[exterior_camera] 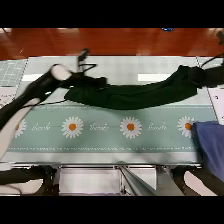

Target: Fold the shirts.

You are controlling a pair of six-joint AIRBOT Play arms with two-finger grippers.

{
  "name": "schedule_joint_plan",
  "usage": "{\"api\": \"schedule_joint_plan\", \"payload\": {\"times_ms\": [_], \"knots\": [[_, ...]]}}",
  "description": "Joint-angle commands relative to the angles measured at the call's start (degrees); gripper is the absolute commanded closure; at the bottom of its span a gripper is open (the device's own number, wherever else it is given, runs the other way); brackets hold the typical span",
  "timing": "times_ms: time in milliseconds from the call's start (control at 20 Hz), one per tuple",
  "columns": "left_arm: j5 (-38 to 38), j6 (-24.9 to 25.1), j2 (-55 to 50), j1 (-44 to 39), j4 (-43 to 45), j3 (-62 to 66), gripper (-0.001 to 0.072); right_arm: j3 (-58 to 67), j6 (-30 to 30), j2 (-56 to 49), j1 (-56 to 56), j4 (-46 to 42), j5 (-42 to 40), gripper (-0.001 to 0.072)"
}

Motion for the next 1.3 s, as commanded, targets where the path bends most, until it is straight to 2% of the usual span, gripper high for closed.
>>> {"api": "schedule_joint_plan", "payload": {"times_ms": [0, 150, 300, 450, 550, 700, 850, 1000, 1150, 1250], "knots": [[-7.8, -5.2, -15.9, -8.3, -0.2, 18.6, 0.0688, -5.2, 1.9, 10.4, 0.0, -0.3, 0.9, 0.0685], [-13.2, -8.0, -25.0, -14.0, -3.2, 28.7, 0.0687, -5.5, 2.3, 14.1, 0.0, 0.9, 2.0, 0.0685], [-12.4, -8.0, -28.4, -18.9, -8.3, 30.0, 0.0687, -5.6, 2.0, 14.8, 0.1, 2.9, 3.4, 0.0685], [-13.6, -7.5, -29.9, -22.1, -9.1, 30.0, 0.0687, -5.6, 2.0, 14.8, 0.1, 3.1, 3.3, 0.0685], [-13.8, -7.2, -29.3, -21.0, -9.2, 30.0, 0.0687, -5.6, 2.0, 14.8, 0.1, 3.1, 3.2, 0.0685], [-17.2, -5.4, -26.3, -15.0, -8.7, 30.0, 0.0687, -5.6, 2.1, 14.8, 0.1, 4.7, 3.2, 0.0685], [-19.4, -5.2, -19.2, -7.3, -2.2, 27.1, 0.0686, -5.5, 3.5, 13.8, 5.0, 5.0, 0.0, 0.0685], [-18.8, -3.4, -7.4, -0.1, 3.8, 17.6, 0.0686, -5.5, 6.1, 8.3, 14.7, 6.5, -8.4, 0.0685], [-16.9, 0.4, 7.5, 8.0, 5.0, 2.9, 0.0686, -4.1, 6.1, -1.9, 25.4, 13.0, -20.6, 0.0685], [-15.5, 2.4, 17.4, 13.2, 5.0, -6.7, 0.0686, 0.0, 5.6, -11.0, 31.2, 15.9, -25.8, 0.0685]]}}
